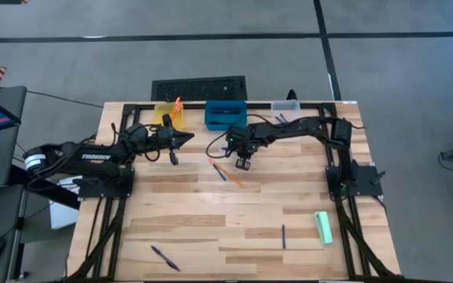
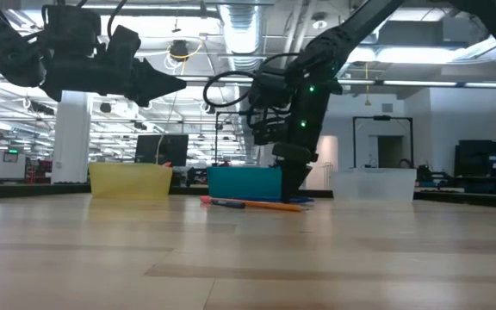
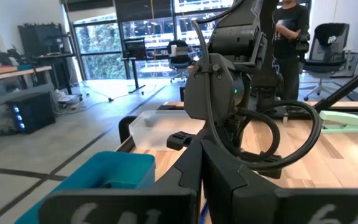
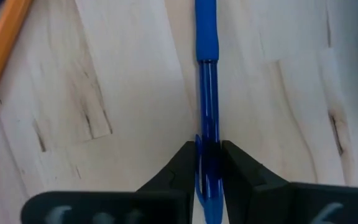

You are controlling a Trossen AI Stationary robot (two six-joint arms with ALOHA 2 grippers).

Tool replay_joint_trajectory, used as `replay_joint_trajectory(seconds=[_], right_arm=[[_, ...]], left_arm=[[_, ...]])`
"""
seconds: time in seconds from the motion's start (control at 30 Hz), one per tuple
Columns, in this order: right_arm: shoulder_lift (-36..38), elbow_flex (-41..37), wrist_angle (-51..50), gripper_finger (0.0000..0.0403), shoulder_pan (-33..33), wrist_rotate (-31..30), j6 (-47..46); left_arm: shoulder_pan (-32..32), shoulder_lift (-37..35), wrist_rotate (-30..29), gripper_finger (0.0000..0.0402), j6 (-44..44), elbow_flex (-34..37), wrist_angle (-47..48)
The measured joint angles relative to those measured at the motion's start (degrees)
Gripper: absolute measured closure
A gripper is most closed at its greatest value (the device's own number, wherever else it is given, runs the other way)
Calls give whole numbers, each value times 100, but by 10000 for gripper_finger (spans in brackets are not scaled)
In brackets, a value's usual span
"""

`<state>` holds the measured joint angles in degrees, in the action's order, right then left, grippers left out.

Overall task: Sort crayons/erasers/pens/pencils in bins
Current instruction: Put the blue pen into the transparent blue bin

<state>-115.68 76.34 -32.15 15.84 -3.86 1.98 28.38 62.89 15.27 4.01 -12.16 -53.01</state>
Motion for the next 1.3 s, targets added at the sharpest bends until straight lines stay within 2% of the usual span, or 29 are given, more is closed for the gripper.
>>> replay_joint_trajectory(seconds=[0.33,0.63,0.83,1.07,1.3], right_arm=[[332,69,-246,337,-4,-23,114],[1228,76,-156,337,65,-161,308],[1318,679,-83,337,403,-452,534],[526,1697,27,337,839,-531,1227],[-399,2205,-147,337,1135,-276,1481]], left_arm=[[0,0,2,401,2,0,-4],[0,0,2,401,2,-2,-30],[0,0,-6,401,2,-2,-48],[0,0,-32,401,2,-2,-52],[-2,0,-39,401,4,-2,-42]])
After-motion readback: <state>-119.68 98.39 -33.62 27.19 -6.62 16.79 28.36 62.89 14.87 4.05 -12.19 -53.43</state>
